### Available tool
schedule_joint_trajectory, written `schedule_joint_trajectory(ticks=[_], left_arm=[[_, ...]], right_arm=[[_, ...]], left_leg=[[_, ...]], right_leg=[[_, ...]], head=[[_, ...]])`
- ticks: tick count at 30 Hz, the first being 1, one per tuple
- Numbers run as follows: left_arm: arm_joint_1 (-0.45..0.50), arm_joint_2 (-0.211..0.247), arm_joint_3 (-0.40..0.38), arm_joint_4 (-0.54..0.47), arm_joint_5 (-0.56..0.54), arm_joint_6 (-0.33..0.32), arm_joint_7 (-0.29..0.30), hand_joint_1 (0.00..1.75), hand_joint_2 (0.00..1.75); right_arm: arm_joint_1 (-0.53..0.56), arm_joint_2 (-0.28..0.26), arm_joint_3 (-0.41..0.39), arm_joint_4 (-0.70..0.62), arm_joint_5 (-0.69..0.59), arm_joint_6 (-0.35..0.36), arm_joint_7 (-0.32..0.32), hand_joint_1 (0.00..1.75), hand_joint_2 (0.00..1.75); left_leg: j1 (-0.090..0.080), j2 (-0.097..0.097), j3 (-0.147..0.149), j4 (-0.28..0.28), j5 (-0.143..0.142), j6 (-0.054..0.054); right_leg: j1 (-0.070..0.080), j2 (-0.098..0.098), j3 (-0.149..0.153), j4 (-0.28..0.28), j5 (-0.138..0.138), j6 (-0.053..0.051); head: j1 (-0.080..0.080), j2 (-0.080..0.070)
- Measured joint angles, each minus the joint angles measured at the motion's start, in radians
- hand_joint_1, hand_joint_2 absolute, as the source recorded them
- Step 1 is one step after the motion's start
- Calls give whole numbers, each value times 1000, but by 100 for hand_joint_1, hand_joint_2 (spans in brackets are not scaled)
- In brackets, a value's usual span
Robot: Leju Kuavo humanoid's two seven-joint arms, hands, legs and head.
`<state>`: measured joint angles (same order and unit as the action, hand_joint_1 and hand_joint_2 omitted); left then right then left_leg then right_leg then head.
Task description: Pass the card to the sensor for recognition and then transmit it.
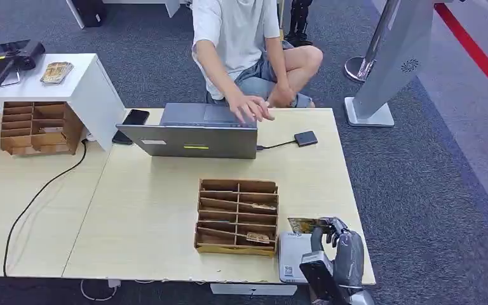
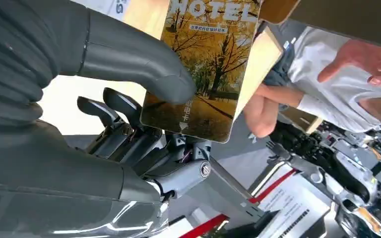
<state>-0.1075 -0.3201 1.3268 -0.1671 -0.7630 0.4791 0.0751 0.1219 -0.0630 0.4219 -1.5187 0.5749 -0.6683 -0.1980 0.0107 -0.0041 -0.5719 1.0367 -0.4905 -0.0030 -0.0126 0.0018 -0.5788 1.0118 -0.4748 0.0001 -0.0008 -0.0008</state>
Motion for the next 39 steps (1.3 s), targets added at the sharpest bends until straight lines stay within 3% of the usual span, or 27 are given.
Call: schedule_joint_trajectory(ticks=[24, 39], left_arm=[[0, 0, 0, 0, -26, -5, 0, 0, 0], [0, 2, 0, 0, -36, -19, 7, 0, 0]], right_arm=[[-52, 24, 3, -34, 48, 2, -50, 175, 175], [-143, 24, 24, -17, 87, 24, -10, 175, 175]], left_leg=[[0, 0, 0, 0, 0, 0], [0, 0, 0, 0, 0, 0]], right_leg=[[0, 0, 0, 0, 0, 0], [0, 0, 0, 0, 0, 0]], head=[[0, 0], [0, 0]])
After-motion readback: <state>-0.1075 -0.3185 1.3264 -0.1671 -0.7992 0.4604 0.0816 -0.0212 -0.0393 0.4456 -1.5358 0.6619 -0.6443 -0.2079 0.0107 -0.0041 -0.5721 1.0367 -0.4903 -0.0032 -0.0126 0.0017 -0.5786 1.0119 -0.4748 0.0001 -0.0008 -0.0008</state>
